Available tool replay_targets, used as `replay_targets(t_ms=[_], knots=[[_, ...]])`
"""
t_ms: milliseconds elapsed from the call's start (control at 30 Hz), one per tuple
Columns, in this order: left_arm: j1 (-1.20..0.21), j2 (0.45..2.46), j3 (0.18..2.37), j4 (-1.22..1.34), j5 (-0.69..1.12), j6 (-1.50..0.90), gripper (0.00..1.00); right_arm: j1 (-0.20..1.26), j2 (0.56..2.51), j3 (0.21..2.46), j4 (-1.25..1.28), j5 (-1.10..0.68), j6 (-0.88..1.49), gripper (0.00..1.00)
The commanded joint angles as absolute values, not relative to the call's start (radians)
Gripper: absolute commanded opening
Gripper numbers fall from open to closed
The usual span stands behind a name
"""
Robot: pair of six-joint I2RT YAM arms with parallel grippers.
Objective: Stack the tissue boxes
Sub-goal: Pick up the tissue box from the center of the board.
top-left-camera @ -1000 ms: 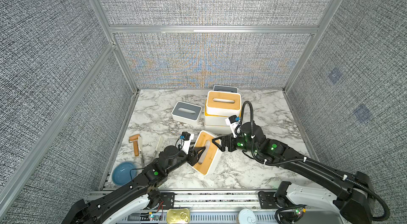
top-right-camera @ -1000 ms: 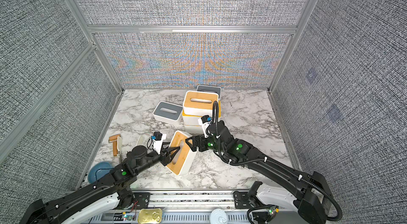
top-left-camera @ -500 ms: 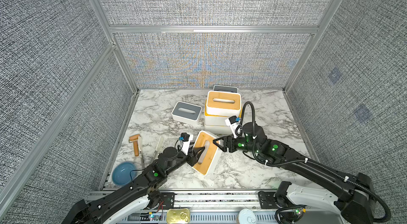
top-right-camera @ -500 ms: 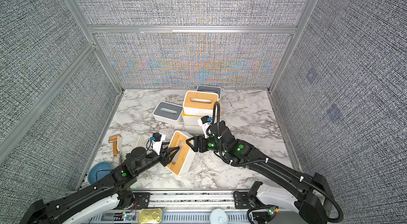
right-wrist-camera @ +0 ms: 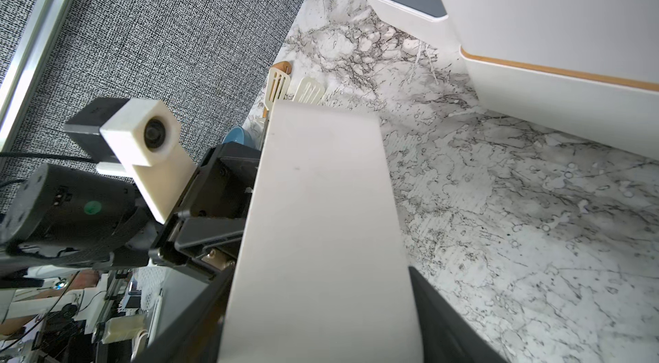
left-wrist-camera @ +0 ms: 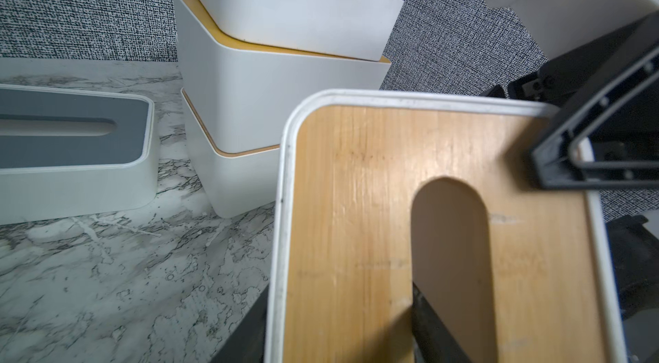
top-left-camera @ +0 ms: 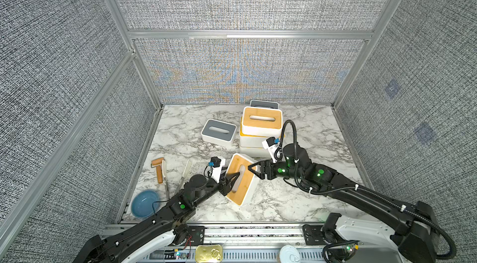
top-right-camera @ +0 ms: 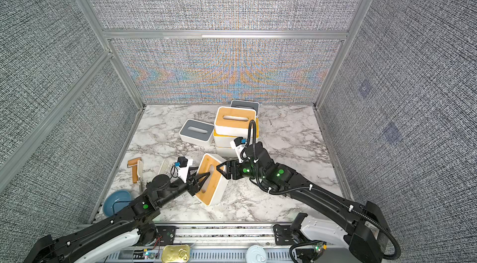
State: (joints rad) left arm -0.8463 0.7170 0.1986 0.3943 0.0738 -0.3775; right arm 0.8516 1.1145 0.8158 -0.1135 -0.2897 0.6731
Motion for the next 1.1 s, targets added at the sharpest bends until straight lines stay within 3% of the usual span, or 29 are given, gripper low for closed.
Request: replay_targets(t_ms=[0, 333, 733, 967, 1067], knots=[[-0.847, 0.724, 0.202, 0.489, 0.068, -0.384, 0.31, 0.850, 1.115, 0.818, -0.095, -0.312, 0.700, 0.73], [-0.847, 0.758, 0.201, 0.500, 0.055, -0.393, 0.31, 0.845, 1.111, 0.814, -0.094, -0.341, 0.716, 0.65], [-0.847, 0.747, 0.203, 0.479, 0.026, -0.384, 0.33, 0.845, 1.100, 0.822, -0.115, -0.309, 0.683, 0.43], [-0.848, 0.752, 0.219, 0.442, 0.010, -0.382, 0.39, 0.844, 1.096, 0.827, -0.124, -0.274, 0.659, 0.28], [-0.848, 0.746, 0.238, 0.379, 0.000, -0.405, 0.51, 0.845, 1.082, 0.821, -0.125, -0.241, 0.659, 0.16]])
